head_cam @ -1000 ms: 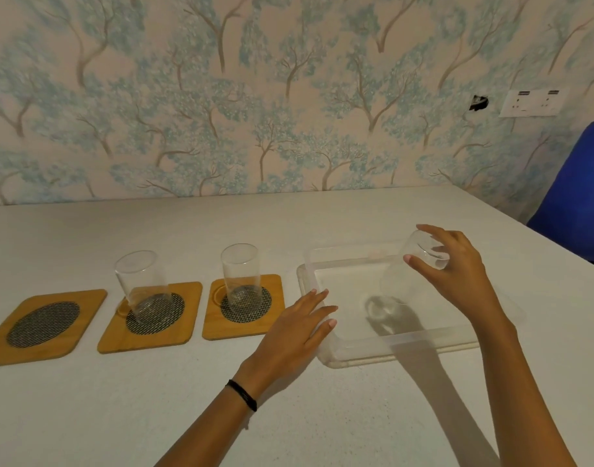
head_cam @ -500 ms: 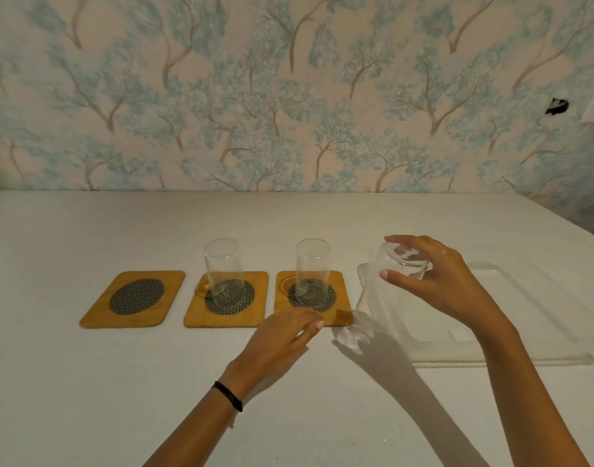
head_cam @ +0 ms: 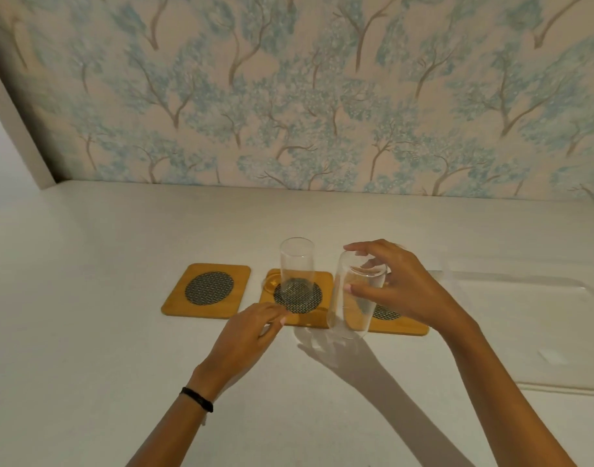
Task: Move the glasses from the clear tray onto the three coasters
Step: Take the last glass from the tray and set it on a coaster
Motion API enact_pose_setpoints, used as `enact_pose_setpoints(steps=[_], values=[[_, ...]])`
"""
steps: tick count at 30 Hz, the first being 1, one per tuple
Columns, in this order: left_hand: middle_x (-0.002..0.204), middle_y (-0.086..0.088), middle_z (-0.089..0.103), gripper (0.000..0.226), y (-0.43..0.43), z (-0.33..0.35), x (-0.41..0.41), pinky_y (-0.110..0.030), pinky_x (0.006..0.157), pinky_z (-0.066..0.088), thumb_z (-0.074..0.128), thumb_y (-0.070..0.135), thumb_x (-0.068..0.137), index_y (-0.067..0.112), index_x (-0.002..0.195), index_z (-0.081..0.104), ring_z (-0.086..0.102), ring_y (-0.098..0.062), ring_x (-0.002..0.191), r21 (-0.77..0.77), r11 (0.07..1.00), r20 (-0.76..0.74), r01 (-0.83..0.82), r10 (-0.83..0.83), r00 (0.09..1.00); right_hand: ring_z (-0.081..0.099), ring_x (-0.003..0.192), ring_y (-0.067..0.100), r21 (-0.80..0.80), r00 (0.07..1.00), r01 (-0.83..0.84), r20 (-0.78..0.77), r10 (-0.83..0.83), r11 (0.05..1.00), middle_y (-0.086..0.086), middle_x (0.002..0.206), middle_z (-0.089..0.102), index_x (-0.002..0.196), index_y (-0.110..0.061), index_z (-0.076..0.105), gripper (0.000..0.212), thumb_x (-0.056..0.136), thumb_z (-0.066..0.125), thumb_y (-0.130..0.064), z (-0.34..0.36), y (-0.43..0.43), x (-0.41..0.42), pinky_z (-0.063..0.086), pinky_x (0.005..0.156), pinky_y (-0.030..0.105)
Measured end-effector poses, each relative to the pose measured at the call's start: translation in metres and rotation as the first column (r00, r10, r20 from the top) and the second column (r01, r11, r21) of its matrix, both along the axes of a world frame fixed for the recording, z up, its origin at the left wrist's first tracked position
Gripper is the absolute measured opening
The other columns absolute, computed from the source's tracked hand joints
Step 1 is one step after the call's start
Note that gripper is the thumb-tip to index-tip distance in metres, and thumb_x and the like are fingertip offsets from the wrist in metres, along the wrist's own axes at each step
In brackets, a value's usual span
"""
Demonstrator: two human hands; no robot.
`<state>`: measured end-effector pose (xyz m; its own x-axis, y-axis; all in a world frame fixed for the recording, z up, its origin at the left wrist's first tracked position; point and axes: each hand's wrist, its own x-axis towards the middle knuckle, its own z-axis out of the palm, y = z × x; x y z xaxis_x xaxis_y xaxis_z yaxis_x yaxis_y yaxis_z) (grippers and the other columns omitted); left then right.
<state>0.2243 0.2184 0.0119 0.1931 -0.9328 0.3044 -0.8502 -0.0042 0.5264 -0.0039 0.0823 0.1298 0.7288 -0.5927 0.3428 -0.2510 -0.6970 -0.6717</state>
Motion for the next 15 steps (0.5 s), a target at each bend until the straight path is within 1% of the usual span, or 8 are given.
enact_pose_setpoints(steps=[3, 5, 7, 9, 11, 15], values=[[0.124, 0.013, 0.060, 0.033, 0.012, -0.004, 0.028, -0.006, 0.090, 0.033, 0.041, 0.041, 0.095, 0.029, 0.120, 0.059, 0.048, 0.005, 0.111, -0.015, 0.998, -0.011, -0.064, 0.064, 0.998, 0.056, 0.095, -0.002, -0.012, 1.000, -0.022, -0.008, 0.022, 1.000, -0.017, 0.108, 0.053, 0.119, -0.041, 0.054, 0.054, 0.068, 0.072, -0.050, -0.003, 0.006, 0.026, 0.050, 0.074, 0.021], [0.126, 0.012, 0.057, 0.032, 0.019, -0.005, 0.048, -0.013, 0.093, 0.036, 0.043, 0.039, 0.095, 0.029, 0.122, 0.057, 0.046, 0.003, 0.113, -0.017, 0.995, 0.000, -0.102, 0.102, 0.995, 0.056, 0.095, -0.002, -0.004, 0.999, -0.038, -0.010, 0.038, 0.999, -0.015, 0.109, 0.053, 0.119, -0.040, 0.054, 0.054, 0.068, 0.073, -0.048, -0.004, 0.010, 0.043, 0.047, 0.070, 0.017], [0.128, 0.009, 0.056, 0.030, 0.023, -0.005, 0.066, -0.021, 0.095, 0.041, 0.047, 0.034, 0.095, 0.028, 0.122, 0.057, 0.048, -0.003, 0.117, -0.025, 0.993, -0.008, -0.116, 0.115, 0.993, 0.057, 0.096, 0.000, 0.000, 0.999, -0.053, -0.013, 0.053, 0.999, -0.012, 0.110, 0.054, 0.119, -0.039, 0.055, 0.055, 0.069, 0.074, -0.047, -0.004, 0.014, 0.059, 0.045, 0.068, 0.016], [0.132, 0.003, 0.056, 0.032, 0.025, -0.005, 0.086, -0.025, 0.099, 0.039, 0.049, 0.031, 0.094, 0.024, 0.124, 0.055, 0.049, -0.013, 0.122, -0.026, 0.986, 0.001, -0.165, 0.165, 0.986, 0.057, 0.096, 0.003, 0.004, 0.998, -0.067, -0.014, 0.067, 0.998, -0.009, 0.112, 0.055, 0.120, -0.037, 0.055, 0.054, 0.069, 0.075, -0.044, -0.004, 0.018, 0.077, 0.049, 0.071, 0.021], [0.137, 0.000, 0.051, 0.036, 0.028, -0.005, 0.105, -0.027, 0.101, 0.035, 0.049, 0.031, 0.094, 0.023, 0.129, 0.051, 0.045, -0.016, 0.127, -0.005, 0.972, 0.023, -0.234, 0.234, 0.972, 0.057, 0.095, 0.004, 0.009, 0.996, -0.083, -0.018, 0.083, 0.997, -0.009, 0.112, 0.054, 0.121, -0.035, 0.055, 0.055, 0.070, 0.075, -0.042, -0.004, 0.022, 0.093, 0.052, 0.075, 0.025], [0.141, -0.006, 0.047, 0.039, 0.033, -0.008, 0.134, -0.037, 0.100, 0.040, 0.047, 0.028, 0.095, 0.018, 0.132, 0.046, 0.044, -0.024, 0.126, 0.038, 0.927, 0.100, -0.373, 0.368, 0.925, 0.056, 0.096, 0.005, 0.031, 0.993, -0.114, -0.011, 0.114, 0.993, -0.008, 0.112, 0.053, 0.121, -0.034, 0.055, 0.056, 0.070, 0.075, -0.042, -0.005, 0.029, 0.128, 0.052, 0.075, 0.026]])
